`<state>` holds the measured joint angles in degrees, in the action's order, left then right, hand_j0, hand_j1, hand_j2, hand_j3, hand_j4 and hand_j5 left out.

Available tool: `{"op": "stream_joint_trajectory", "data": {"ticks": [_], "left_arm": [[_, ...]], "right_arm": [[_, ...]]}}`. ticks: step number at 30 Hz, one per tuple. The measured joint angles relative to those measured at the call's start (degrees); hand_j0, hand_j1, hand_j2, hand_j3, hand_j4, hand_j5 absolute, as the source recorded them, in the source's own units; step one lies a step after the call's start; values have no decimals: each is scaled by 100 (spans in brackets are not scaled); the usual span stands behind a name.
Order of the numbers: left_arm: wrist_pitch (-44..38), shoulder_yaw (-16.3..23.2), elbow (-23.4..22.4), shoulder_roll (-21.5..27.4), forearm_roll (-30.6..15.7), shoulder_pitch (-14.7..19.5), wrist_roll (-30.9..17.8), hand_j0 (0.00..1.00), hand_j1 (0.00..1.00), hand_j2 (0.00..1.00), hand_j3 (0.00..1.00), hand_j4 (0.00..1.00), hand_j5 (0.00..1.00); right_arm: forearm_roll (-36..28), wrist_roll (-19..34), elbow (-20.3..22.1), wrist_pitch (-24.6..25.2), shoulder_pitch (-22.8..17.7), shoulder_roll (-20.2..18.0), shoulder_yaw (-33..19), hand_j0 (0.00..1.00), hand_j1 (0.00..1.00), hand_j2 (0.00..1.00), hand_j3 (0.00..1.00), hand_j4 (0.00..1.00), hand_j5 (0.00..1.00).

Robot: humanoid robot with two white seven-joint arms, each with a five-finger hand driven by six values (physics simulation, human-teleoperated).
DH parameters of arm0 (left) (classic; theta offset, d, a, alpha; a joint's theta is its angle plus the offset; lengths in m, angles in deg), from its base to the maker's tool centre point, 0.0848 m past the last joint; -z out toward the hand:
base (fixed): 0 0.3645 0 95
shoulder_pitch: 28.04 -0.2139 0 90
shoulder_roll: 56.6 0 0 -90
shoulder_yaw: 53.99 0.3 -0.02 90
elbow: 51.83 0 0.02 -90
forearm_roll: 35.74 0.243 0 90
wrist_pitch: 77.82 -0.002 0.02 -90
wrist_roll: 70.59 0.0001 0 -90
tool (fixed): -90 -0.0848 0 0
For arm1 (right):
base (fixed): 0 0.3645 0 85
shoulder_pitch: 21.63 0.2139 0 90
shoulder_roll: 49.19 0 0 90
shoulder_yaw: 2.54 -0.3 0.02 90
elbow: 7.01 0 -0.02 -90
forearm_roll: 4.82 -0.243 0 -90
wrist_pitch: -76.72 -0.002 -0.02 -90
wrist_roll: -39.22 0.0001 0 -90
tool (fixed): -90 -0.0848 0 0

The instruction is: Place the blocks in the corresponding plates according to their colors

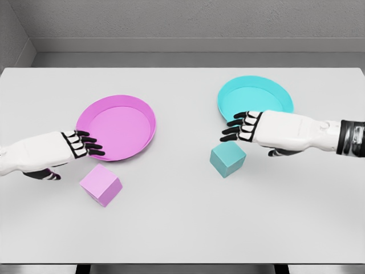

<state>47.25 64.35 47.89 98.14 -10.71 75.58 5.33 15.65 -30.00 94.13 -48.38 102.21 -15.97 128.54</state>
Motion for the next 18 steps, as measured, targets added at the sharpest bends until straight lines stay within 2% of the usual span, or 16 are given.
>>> {"op": "stream_joint_trajectory", "data": {"ticks": [8, 12, 18], "left_arm": [[-1, 6, 250, 29, -16, -17, -1, 100, 100, 100, 100, 100, 100], [0, 6, 304, 56, -26, -167, -1, 100, 100, 100, 100, 100, 100], [0, -8, 337, 74, -142, -343, 27, 100, 100, 100, 100, 100, 100]], "right_arm": [[440, 81, -5, 0, 88, 414, 170, 100, 100, 100, 100, 100, 100], [620, 86, -38, -1, 97, 528, 344, 100, 100, 100, 100, 100, 100], [799, 228, -313, -1, 220, 759, 559, 100, 100, 100, 100, 100, 100]]}}
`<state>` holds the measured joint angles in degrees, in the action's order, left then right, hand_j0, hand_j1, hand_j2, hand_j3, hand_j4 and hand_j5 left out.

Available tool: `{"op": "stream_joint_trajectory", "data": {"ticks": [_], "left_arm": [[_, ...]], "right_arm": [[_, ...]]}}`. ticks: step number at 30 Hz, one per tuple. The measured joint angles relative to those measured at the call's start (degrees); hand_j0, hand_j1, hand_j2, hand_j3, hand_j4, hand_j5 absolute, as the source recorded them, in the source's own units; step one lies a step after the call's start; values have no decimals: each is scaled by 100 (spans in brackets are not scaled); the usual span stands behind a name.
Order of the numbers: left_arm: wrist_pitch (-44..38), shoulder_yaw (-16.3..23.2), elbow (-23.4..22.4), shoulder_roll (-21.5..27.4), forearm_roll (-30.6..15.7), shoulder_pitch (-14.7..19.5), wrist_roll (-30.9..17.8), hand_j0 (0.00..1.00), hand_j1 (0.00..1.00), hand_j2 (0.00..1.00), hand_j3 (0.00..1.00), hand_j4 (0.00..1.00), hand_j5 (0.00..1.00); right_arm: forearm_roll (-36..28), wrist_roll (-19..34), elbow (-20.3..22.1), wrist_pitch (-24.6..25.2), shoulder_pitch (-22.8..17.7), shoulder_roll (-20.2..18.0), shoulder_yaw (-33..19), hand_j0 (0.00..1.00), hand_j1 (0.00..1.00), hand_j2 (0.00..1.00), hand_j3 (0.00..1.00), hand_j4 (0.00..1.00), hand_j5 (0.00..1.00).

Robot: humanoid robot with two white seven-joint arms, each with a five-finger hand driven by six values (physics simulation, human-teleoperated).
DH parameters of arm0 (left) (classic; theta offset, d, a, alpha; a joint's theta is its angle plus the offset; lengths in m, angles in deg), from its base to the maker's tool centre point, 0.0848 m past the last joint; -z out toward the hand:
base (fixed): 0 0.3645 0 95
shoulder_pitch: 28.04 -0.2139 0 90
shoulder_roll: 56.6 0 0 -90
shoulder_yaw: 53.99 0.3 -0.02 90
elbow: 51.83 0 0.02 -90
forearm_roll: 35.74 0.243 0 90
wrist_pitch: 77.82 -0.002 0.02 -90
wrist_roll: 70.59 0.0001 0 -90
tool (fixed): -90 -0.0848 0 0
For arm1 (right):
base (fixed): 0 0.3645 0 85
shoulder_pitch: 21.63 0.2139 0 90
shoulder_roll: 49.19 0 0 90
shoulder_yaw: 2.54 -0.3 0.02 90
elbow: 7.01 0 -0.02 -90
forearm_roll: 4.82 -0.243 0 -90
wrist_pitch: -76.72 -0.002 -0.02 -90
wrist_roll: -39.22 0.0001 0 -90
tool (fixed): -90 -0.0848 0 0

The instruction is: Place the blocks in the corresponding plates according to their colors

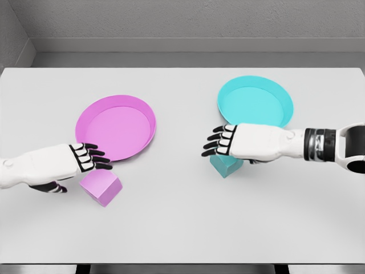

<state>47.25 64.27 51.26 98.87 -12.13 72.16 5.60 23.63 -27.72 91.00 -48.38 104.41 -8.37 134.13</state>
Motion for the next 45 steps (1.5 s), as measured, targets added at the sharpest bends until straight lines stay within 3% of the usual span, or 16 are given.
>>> {"op": "stream_joint_trajectory", "data": {"ticks": [11, 21, 32, 45], "left_arm": [[-1, -4, 8, -108, -379, -114, 33, 100, 100, 100, 100, 100, 100], [-1, 26, 8, -191, -423, -114, 27, 100, 100, 100, 100, 100, 100], [-1, 95, 8, -321, -398, -123, -9, 100, 100, 100, 100, 100, 100], [0, 120, -8, -443, -351, -88, -27, 100, 100, 100, 100, 100, 100]], "right_arm": [[228, 69, -504, -1, 123, 343, 197, 100, 100, 100, 100, 100, 100], [304, 102, -579, 0, 114, 497, 295, 100, 100, 100, 100, 100, 100], [250, 556, -571, 27, 114, 622, 284, 68, 68, 68, 68, 68, 68], [314, 609, -540, -2, 255, 589, 209, 60, 60, 60, 60, 60, 60]]}}
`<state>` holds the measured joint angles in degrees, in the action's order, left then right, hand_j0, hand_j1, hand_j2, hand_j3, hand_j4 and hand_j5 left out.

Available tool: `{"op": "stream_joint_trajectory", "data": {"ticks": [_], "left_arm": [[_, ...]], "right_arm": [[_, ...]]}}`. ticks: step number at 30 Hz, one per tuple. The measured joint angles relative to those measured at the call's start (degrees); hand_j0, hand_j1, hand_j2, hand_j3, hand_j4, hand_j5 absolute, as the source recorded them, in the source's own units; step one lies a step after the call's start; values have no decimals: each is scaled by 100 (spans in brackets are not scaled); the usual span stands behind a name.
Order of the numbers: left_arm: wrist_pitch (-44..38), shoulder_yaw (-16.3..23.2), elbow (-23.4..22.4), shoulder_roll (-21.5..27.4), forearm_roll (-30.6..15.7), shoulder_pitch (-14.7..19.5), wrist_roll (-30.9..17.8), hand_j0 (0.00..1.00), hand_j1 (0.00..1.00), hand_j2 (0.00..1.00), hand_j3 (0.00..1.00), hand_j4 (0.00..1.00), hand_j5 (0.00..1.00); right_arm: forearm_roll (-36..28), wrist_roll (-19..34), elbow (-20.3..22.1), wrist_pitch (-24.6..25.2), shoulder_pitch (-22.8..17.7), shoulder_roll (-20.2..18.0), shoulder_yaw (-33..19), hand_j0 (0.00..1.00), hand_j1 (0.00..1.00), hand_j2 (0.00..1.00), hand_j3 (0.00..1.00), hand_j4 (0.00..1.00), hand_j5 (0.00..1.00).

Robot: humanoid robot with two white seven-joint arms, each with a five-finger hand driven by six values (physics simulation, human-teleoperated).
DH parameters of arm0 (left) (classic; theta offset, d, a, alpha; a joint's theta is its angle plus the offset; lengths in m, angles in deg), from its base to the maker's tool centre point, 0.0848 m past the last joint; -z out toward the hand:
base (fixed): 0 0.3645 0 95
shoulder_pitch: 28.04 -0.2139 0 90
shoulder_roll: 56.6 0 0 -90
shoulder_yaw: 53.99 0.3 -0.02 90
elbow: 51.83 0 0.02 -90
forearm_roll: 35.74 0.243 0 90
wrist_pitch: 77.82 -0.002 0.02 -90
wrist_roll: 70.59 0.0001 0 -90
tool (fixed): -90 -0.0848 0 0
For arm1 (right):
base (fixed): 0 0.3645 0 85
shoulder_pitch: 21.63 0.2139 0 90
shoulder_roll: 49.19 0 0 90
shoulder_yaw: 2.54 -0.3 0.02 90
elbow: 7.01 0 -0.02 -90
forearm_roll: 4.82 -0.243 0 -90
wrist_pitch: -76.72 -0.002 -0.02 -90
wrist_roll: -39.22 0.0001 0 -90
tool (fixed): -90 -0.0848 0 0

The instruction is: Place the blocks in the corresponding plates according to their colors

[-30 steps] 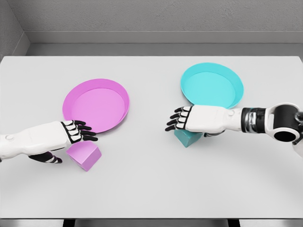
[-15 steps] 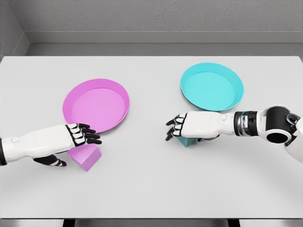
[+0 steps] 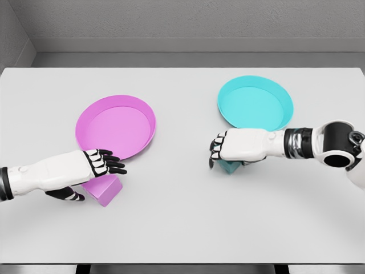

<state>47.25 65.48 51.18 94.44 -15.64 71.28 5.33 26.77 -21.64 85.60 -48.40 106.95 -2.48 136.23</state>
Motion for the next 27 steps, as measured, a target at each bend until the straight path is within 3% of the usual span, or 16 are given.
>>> {"op": "stream_joint_trajectory", "data": {"ticks": [18, 27], "left_arm": [[0, 218, -107, -166, 108, 158, -1, 100, 100, 100, 100, 100, 100], [0, 280, -140, -326, 248, 167, -1, 100, 100, 100, 100, 100, 100]], "right_arm": [[-26, -29, -17, -1, 193, -33, -323, 60, 60, 60, 60, 60, 60], [-13, -31, -405, 0, 519, 5, -421, 60, 60, 60, 60, 60, 60]]}}
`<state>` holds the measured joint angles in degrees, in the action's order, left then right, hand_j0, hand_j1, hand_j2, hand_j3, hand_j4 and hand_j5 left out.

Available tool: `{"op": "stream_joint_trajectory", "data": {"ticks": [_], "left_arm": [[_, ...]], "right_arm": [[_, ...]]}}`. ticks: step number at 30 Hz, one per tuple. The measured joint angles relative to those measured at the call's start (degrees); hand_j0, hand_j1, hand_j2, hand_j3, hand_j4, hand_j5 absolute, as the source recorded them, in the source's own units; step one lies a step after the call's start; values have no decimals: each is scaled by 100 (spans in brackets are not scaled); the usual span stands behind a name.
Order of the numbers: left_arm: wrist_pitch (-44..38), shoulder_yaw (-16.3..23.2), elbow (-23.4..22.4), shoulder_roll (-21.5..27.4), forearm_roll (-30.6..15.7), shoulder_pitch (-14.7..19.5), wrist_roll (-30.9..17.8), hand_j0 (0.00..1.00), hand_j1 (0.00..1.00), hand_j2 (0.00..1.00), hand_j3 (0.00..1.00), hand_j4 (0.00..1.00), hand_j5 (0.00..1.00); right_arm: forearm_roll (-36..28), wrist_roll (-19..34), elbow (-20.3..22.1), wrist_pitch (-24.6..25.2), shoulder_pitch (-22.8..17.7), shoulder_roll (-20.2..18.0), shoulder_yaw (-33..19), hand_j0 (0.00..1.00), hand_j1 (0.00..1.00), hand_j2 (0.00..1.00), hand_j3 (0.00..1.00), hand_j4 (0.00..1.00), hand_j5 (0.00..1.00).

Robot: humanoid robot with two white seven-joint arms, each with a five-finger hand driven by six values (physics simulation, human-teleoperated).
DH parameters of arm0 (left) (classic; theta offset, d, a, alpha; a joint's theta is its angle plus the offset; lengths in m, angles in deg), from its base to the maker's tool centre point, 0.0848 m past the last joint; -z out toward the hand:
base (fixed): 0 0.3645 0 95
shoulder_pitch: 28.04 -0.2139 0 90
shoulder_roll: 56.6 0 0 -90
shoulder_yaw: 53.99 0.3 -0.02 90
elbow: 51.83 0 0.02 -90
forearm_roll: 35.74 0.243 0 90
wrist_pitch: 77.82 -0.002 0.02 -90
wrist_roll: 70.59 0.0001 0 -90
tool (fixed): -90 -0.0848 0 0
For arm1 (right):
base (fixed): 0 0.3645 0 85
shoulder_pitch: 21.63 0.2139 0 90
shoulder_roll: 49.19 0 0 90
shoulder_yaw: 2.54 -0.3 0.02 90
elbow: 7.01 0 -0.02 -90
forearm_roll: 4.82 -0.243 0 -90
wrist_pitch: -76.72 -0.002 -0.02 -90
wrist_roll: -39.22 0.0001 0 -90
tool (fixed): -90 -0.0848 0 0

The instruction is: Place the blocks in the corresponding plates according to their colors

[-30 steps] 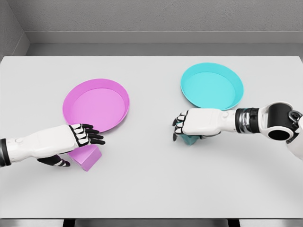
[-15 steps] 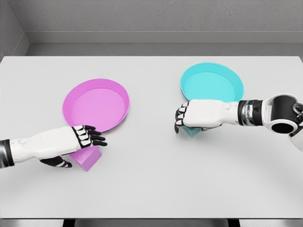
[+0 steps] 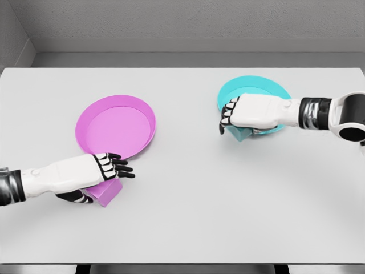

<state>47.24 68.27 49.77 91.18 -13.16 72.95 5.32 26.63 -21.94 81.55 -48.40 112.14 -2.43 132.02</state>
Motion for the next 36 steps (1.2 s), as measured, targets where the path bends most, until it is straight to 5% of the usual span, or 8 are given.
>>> {"op": "stream_joint_trajectory", "data": {"ticks": [14, 24, 26, 29, 36], "left_arm": [[0, 187, -231, -133, 95, 176, 0, 100, 100, 100, 100, 100, 100], [-2, 269, -271, -155, 145, 220, -90, 65, 65, 65, 65, 65, 65], [-7, 266, -251, -155, 127, 228, -135, 65, 65, 65, 65, 65, 65], [-3, 269, -208, -162, 136, 255, -180, 65, 65, 65, 65, 65, 65], [1, 272, -114, -226, 138, 351, -207, 65, 65, 65, 65, 65, 65]], "right_arm": [[5, -9, -848, -1, 378, 164, -4, 60, 60, 60, 60, 60, 60], [11, -9, -1632, -1, 721, 432, 4, 62, 62, 62, 62, 62, 62], [13, -13, -1777, -2, 729, 491, 5, 71, 71, 71, 71, 71, 71], [12, -13, -1894, -2, 729, 545, 6, 98, 98, 98, 98, 98, 98], [0, -20, -2028, -1, 809, 577, -1, 100, 100, 100, 100, 100, 100]]}}
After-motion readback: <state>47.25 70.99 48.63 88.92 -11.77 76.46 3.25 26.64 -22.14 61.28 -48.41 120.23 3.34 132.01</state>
